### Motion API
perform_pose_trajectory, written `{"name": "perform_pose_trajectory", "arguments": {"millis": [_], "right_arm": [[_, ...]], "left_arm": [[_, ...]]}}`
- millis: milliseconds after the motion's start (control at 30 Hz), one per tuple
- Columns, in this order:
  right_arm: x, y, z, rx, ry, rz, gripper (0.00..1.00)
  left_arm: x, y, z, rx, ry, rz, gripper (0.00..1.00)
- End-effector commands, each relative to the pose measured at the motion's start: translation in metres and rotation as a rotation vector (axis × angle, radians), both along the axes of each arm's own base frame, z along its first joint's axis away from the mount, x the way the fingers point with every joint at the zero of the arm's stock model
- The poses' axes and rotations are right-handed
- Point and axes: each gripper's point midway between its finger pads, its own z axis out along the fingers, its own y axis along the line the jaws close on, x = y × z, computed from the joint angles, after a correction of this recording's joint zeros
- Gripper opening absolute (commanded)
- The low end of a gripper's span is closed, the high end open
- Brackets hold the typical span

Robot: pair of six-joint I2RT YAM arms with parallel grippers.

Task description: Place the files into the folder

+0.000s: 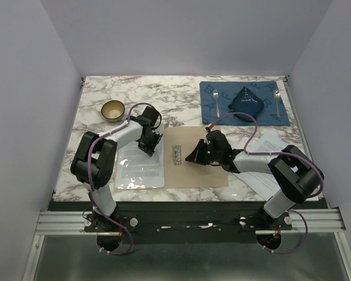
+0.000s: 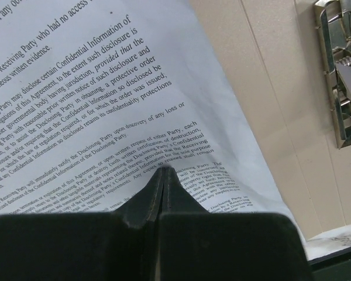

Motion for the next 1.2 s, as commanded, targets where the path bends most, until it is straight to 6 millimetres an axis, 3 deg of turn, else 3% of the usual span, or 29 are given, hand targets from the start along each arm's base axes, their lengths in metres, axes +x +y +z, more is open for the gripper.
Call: {"name": "perform_pose_trajectory", "arguments": {"millis": [0, 400, 733, 933, 1167], "right_arm": [[-0.005, 0.018, 0.003, 0.057, -0.002, 0.083, 0.0], [0.004, 0.056, 0.019, 0.181, -0.013, 0.168, 0.0], [0.013, 0.069, 0.011, 0.187, 0.017, 0.15, 0.0], [0.027, 0.077, 0.022, 0.203, -0.008, 0.127, 0.01], [0.058, 0.081, 0.038, 0.203, -0.055, 0.057, 0.0]], "left_arm": [[0.006, 0.011, -0.01, 0.071, -0.037, -0.006, 0.0], [0.006, 0.022, -0.017, 0.123, -0.056, -0.01, 0.0], [-0.002, 0.023, -0.013, 0.124, -0.054, -0.024, 0.0], [-0.004, 0.024, -0.009, 0.125, -0.061, -0.034, 0.0], [-0.008, 0.027, -0.006, 0.13, -0.068, -0.059, 0.0]]}}
